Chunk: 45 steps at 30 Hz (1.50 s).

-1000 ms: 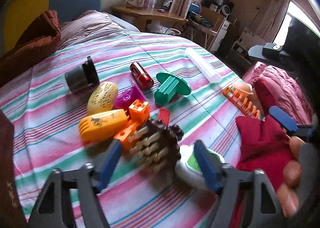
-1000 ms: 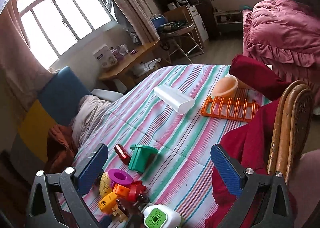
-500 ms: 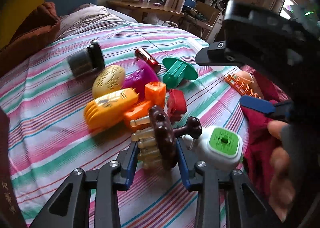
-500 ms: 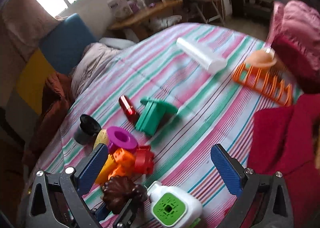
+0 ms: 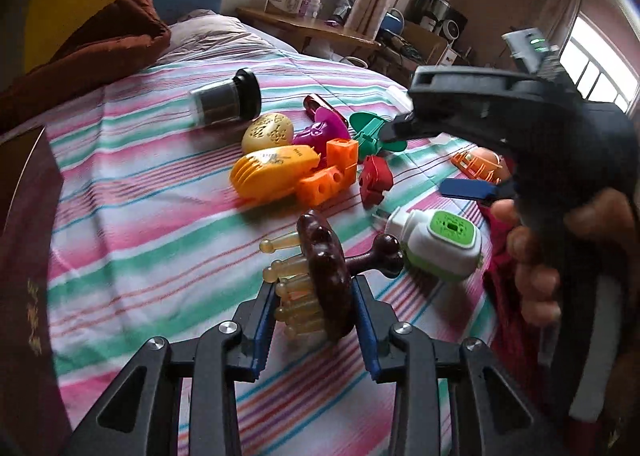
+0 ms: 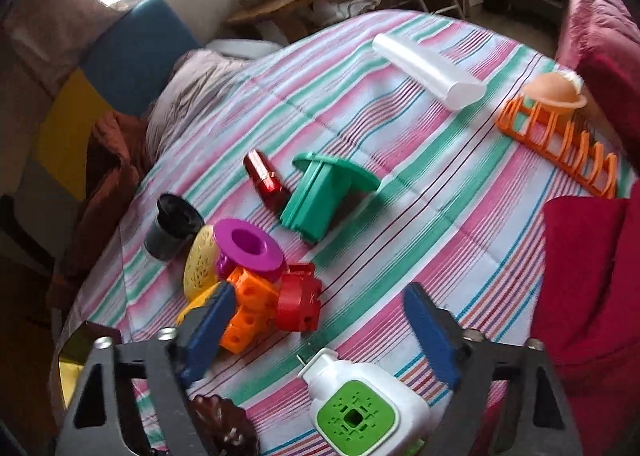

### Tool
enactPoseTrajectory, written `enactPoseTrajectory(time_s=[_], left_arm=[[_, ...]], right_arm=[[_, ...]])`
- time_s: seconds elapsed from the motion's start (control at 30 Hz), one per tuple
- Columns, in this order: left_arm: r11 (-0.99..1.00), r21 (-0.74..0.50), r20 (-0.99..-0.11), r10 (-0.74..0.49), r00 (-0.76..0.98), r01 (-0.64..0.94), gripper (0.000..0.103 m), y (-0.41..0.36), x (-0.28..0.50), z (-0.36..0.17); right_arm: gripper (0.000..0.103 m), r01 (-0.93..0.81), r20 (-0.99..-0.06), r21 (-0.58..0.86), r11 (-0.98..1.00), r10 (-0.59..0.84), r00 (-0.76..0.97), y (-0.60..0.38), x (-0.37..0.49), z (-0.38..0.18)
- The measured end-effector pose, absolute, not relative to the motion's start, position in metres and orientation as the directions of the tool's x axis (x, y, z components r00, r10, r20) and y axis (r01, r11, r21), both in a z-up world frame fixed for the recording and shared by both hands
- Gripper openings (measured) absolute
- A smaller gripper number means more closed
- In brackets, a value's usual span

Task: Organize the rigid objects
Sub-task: 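Lift the brown brush with the left tool while the right tool grasps the red block, then carry the brown brush into the gold tray and open the left tool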

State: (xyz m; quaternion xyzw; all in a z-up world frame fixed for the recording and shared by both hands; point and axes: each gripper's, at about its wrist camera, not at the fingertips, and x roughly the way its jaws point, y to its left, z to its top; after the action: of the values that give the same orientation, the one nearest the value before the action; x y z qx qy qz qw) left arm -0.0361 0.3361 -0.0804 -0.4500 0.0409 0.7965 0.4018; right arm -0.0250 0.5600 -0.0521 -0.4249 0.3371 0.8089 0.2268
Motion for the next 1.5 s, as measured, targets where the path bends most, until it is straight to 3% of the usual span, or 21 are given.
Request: enactPoseTrajectory(time_s=[0.1, 0.43, 0.63, 0.7, 0.77, 0.87, 1.23, 1.5], left_arm=[[-0.677, -0.32, -0.738, 0.617, -0.274, -0.663, 0.036, 0.325, -0.033, -0.079], [-0.671, -0.348, -0.7, 0.65, -0.295, -0.655, 0.036, 0.283, -0.014, -0.069], [-0.671, -0.338, -0.679, 0.66, -0.323, -0.66, 0.036, 0.261, -0.003, -0.06], [-0.673, -0.344, -0.671, 0.664, -0.33, -0.654, 0.036, 0.254, -0.001, -0.057], [-0.676, -0.346, -0.662, 0.667, -0.341, -0.65, 0.036, 0.244, 0.002, -0.052], [-0.682, -0.346, -0.649, 0.67, -0.361, -0.644, 0.036, 0.231, 0.004, -0.046], [-0.709, -0.38, -0.591, 0.68, -0.433, -0.594, 0.036, 0.18, 0.007, -0.022], [-0.769, -0.385, -0.584, 0.631, -0.511, -0.51, 0.036, 0.133, -0.016, -0.011]], right_arm=[[0.066, -0.651, -0.856, 0.355, -0.671, 0.047, -0.515, 0.561, -0.032, -0.061], [0.065, -0.656, -0.888, 0.312, -0.687, 0.035, -0.459, 0.56, -0.047, -0.078], [0.045, -0.59, -0.894, 0.242, -0.771, 0.059, -0.444, 0.545, -0.061, -0.077], [0.03, -0.574, -0.899, 0.228, -0.787, 0.056, -0.434, 0.542, -0.064, -0.079], [0.022, -0.571, -0.906, 0.196, -0.797, 0.075, -0.416, 0.54, -0.066, -0.079], [0.016, -0.573, -0.906, 0.204, -0.793, 0.069, -0.418, 0.542, -0.064, -0.079], [0.015, -0.557, -0.879, 0.215, -0.802, 0.089, -0.468, 0.536, -0.052, -0.064], [0.015, -0.454, -0.793, 0.315, -0.833, 0.032, -0.609, 0.517, -0.042, -0.037]])
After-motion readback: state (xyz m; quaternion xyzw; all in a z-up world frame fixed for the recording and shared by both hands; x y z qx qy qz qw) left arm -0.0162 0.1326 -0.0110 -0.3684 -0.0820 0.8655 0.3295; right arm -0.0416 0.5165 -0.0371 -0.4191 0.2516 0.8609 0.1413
